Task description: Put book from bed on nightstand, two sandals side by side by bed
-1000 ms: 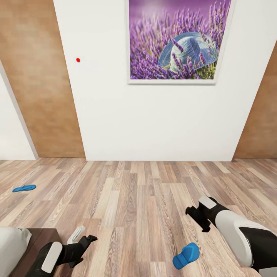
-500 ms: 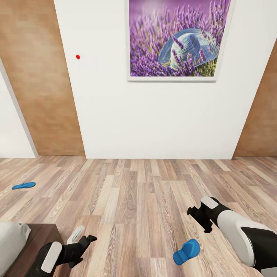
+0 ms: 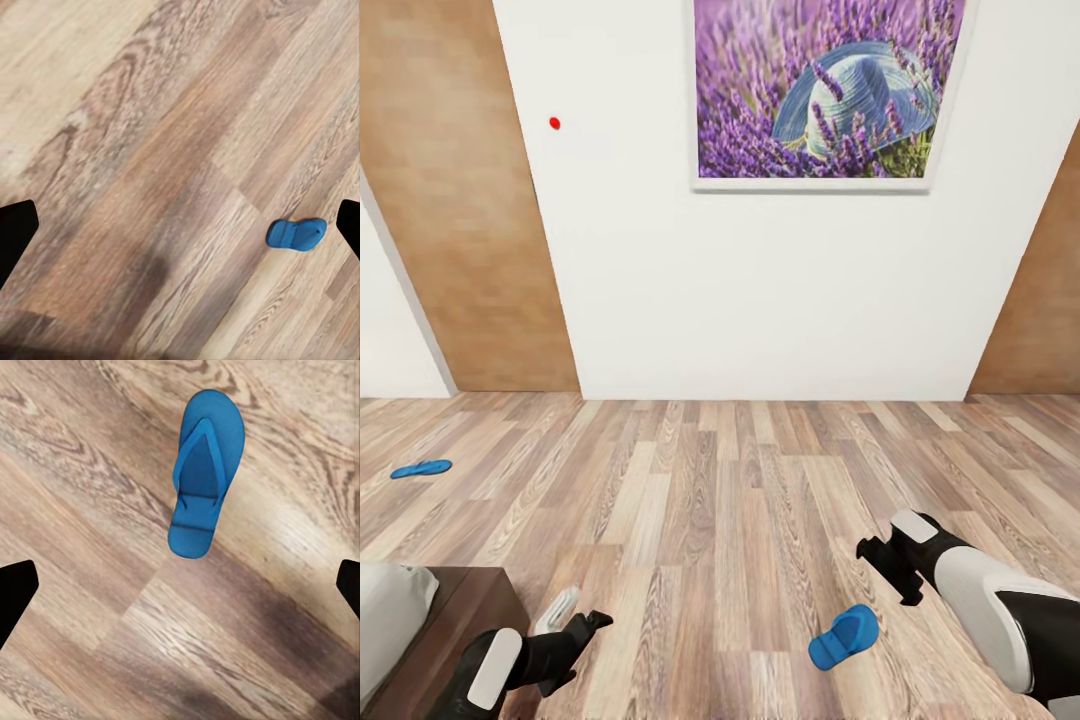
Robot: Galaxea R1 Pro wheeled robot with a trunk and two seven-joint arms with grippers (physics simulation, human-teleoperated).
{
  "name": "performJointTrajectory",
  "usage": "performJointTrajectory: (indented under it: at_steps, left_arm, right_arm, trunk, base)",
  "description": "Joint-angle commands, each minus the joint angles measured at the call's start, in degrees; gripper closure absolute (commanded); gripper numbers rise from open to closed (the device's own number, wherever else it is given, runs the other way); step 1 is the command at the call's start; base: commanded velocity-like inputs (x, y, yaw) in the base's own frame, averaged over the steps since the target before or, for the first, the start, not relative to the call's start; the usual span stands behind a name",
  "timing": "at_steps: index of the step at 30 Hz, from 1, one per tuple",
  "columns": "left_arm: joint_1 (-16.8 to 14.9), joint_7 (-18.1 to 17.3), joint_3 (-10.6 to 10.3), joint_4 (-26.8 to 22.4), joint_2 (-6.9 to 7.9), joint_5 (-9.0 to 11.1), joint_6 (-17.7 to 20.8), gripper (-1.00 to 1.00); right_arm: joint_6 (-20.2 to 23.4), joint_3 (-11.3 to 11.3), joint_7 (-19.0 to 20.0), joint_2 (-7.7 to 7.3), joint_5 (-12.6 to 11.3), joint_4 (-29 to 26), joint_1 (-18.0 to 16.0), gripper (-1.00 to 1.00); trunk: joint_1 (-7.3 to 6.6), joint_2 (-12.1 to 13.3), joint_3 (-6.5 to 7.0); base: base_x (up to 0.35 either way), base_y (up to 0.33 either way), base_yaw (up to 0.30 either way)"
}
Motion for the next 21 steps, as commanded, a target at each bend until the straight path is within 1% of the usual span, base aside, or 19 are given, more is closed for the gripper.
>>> performJointTrajectory:
  at_steps: [1, 15, 21]
  left_arm:
    - [-0.03, 0.25, 0.12, -0.05, -0.03, 0.39, 0.30, -1.00]
    - [-0.03, 0.25, 0.10, -0.05, -0.07, 0.30, 0.30, -1.00]
    - [-0.03, 0.25, 0.10, -0.05, -0.05, 0.29, 0.30, -1.00]
  right_arm:
    - [0.31, -0.29, -0.33, -0.06, 0.07, -0.15, 0.01, -1.00]
    - [0.40, -0.13, -0.31, -0.46, 0.11, -0.31, -0.03, -1.00]
    - [0.41, 0.20, -0.16, -0.47, 0.16, -0.69, -0.03, -1.00]
  trunk:
    - [0.01, -0.04, -0.29]
    - [0.37, -0.23, -3.39]
    - [0.37, -0.23, -3.39]
  base:
    - [0.000, 0.000, 0.000]
    - [0.000, 0.000, 0.000]
    - [0.000, 0.000, 0.000]
